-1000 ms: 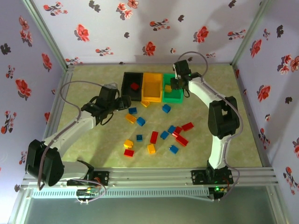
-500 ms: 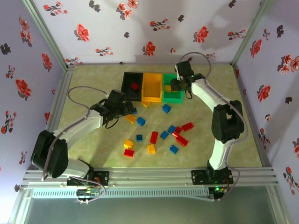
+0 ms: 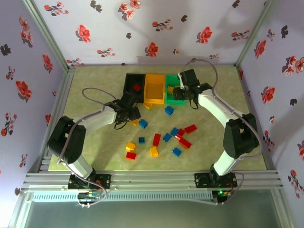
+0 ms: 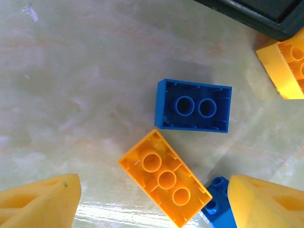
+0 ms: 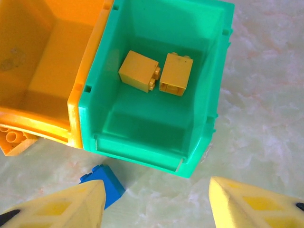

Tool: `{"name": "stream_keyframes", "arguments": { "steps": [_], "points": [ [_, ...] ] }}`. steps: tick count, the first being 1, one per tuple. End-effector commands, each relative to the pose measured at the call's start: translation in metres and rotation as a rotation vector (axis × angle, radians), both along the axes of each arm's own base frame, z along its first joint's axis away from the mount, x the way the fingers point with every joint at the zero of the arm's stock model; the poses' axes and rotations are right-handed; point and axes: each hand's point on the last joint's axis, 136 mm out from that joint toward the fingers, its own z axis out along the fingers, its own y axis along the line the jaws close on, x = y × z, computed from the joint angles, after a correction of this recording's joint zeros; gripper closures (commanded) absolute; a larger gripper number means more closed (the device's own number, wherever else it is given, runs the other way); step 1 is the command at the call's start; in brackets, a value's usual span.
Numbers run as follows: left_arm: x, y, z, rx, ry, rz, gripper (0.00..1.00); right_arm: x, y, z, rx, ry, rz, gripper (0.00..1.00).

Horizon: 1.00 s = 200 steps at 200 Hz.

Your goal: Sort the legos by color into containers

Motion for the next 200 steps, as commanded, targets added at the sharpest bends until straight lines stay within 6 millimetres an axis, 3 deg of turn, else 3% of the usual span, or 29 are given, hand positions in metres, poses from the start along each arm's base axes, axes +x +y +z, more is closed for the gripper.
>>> {"name": "stream_keyframes", "arguments": {
  "steps": [1,88,156,200],
  "points": [
    [0.000,-0.008,-0.003,-0.005,0.026,-0.004,0.19,-0.005,0.001,0.007,0.032,-0.015,-0.014,0.40],
    [0.001,-0.021,-0.023,-0.007,0.088,-0.038,0.27,-0.007,0.003,0.002,0.033,-0.004,-0.012,0.40],
    [0.000,-0.020,-0.037,0.019,0.120,-0.042,0.34,-0.009,0.002,0.000,0.030,-0.001,-0.010,0.40],
    [-0.001,-0.020,-0.039,0.030,0.131,-0.051,0.46,-0.010,0.001,0.002,0.032,-0.004,-0.013,0.40]
  ]
}}
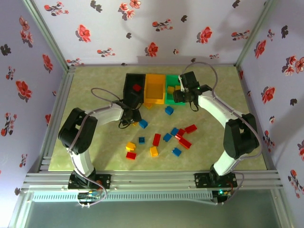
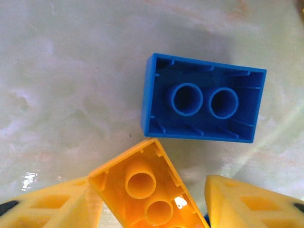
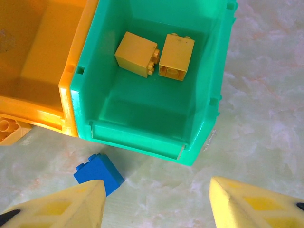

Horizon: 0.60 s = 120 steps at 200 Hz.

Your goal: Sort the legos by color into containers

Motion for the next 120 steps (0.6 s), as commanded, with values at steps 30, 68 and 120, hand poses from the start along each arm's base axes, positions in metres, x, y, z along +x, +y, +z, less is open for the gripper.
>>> {"name": "stream_keyframes", "arguments": {
  "steps": [30,68,120],
  "points": [
    [-0.002,-0.005,0.000,0.015,0.018,-0.031,0.57,-0.004,0.002,0.015,0.026,-0.040,-0.005,0.40],
    [0.000,-0.005,0.004,0.024,0.018,-0.050,0.67,-0.005,0.000,0.015,0.023,-0.042,-0.013,0.40],
    [0.013,-0.015,0.042,0.020,-0.043,-0.114,0.71,-0.009,-0.008,0.018,0.016,-0.060,-0.047,0.40]
  ]
}}
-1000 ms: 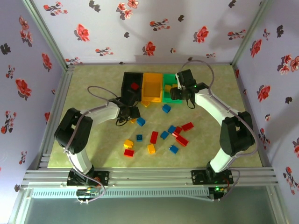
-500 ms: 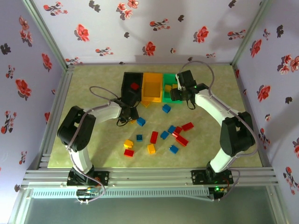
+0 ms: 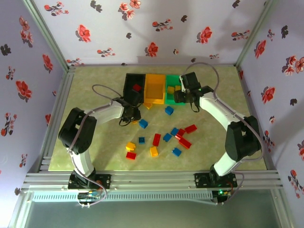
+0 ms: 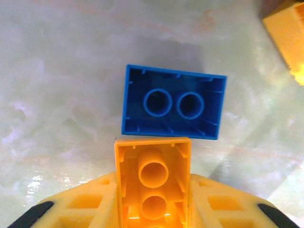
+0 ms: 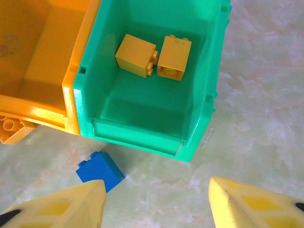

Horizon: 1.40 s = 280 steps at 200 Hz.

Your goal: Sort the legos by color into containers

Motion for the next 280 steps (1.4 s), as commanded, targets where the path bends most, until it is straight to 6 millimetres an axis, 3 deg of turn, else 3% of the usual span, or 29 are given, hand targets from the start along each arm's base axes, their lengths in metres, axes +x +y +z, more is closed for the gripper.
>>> {"name": "stream_keyframes", "arguments": {
  "steps": [1,65,108,161,191,223,236,257,280],
  "points": [
    [0.008,-0.008,0.026,0.008,-0.039,-0.062,0.71,-0.003,-0.004,0.012,0.008,-0.041,-0.039,0.40],
    [0.069,-0.058,0.087,-0.050,-0.189,-0.164,0.71,-0.012,-0.023,0.013,0.012,-0.047,-0.112,0.40],
    [0.112,-0.116,0.118,-0.101,-0.274,-0.260,0.71,-0.023,-0.041,0.014,0.011,-0.052,-0.168,0.40],
    [0.148,-0.193,0.124,-0.256,-0.336,-0.380,0.71,-0.035,-0.054,0.017,0.006,-0.054,-0.199,0.40],
    [0.160,-0.224,0.122,-0.356,-0.382,-0.413,0.71,-0.041,-0.058,0.014,0.004,-0.046,-0.209,0.40],
    [0.169,-0.243,0.117,-0.409,-0.437,-0.431,0.70,-0.048,-0.058,0.013,0.009,-0.037,-0.201,0.40],
    [0.170,-0.247,0.115,-0.417,-0.447,-0.438,0.62,-0.049,-0.058,0.013,0.012,-0.034,-0.197,0.40],
    [0.168,-0.250,0.114,-0.420,-0.450,-0.453,0.36,-0.052,-0.055,0.012,0.017,-0.028,-0.176,0.38],
    [0.164,-0.246,0.129,-0.418,-0.471,-0.466,0.30,-0.053,-0.049,0.008,0.032,-0.025,-0.145,0.38]
  ]
}}
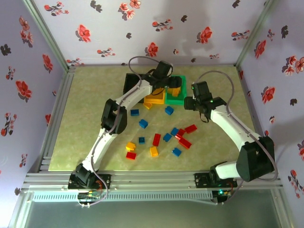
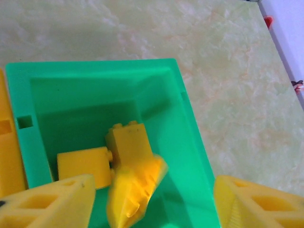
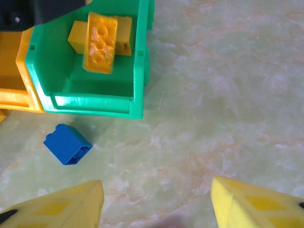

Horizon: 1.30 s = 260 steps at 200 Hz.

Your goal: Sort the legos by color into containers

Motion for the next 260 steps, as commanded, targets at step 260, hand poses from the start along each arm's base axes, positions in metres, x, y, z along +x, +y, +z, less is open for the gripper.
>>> {"name": "stream_keyframes", "arguments": {
  "steps": [260],
  "points": [
    [-0.181,0.274,0.101,0.324,-0.208,0.216,0.20,-0.044,0.253,-0.076,0.128,0.104,0.687,0.38]
  ]
}}
